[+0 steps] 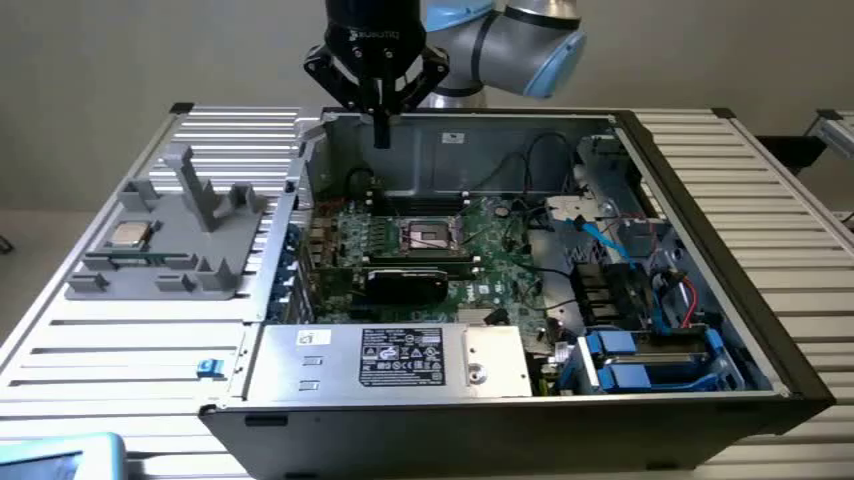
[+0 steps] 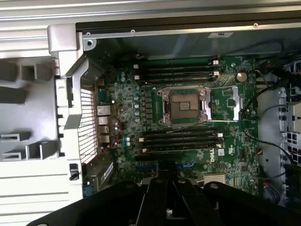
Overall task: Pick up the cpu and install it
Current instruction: 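Reach for the cpu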
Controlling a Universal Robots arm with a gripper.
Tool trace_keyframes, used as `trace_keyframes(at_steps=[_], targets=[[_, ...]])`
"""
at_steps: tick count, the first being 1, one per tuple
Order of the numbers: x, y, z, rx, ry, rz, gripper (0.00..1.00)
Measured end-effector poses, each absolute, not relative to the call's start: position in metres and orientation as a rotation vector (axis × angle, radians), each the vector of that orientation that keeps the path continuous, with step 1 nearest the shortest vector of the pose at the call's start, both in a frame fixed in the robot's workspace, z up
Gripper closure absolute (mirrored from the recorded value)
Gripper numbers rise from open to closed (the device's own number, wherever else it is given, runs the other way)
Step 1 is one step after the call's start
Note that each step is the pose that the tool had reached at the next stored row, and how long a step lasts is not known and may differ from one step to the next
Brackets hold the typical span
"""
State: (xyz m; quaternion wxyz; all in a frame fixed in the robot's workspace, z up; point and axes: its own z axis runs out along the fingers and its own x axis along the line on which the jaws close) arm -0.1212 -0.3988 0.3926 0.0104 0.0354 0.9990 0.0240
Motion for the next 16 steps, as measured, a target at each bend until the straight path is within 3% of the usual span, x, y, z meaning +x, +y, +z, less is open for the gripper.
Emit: trace_keyframes(at_steps=[16], targets=[[-0.136, -0.399, 0.393, 0.11, 3.114, 0.075, 0.89]])
